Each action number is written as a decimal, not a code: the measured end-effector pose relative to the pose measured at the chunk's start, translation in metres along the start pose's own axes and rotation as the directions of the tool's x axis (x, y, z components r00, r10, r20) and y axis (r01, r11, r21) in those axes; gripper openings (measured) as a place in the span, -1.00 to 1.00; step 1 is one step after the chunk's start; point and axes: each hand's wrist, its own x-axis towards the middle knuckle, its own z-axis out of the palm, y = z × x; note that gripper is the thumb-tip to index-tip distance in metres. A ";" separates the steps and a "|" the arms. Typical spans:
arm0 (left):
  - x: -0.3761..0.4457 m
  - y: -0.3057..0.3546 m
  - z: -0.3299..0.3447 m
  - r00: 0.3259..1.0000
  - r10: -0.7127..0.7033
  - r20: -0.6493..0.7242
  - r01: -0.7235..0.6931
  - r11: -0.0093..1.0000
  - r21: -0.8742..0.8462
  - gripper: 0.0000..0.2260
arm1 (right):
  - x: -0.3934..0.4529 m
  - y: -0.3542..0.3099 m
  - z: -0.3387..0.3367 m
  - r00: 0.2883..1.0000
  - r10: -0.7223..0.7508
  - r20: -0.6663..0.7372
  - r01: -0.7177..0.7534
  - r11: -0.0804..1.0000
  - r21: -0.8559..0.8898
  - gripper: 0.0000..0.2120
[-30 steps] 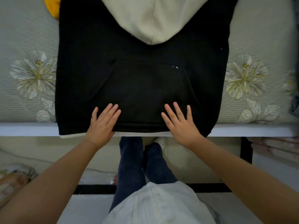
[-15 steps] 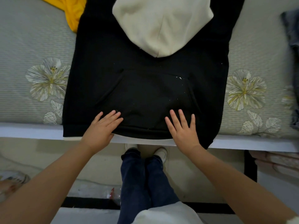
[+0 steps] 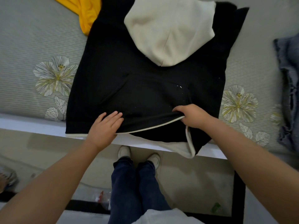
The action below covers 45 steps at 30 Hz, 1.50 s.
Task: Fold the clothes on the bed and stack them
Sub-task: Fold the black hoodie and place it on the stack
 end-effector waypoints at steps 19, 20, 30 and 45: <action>-0.009 -0.009 0.038 0.959 -0.096 0.268 0.036 0.975 0.220 -0.18 | 0.002 -0.018 0.115 0.943 -0.273 -0.187 0.041 0.658 -0.752 -0.17; -0.009 -0.009 0.041 0.964 -0.097 0.247 0.044 0.976 0.212 -0.18 | 0.003 -0.017 0.117 0.942 -0.276 -0.192 0.039 0.657 -0.752 -0.22; -0.009 -0.010 0.034 0.988 -0.046 0.148 0.030 0.993 0.112 -0.15 | -0.002 -0.015 0.104 0.939 -0.332 -0.089 0.203 0.743 -0.638 -0.33; 0.006 -0.007 -0.026 0.956 -0.108 0.271 0.131 0.989 -0.068 -0.51 | -0.035 -0.071 0.085 0.901 -0.113 -0.420 -0.053 0.930 -0.364 -0.01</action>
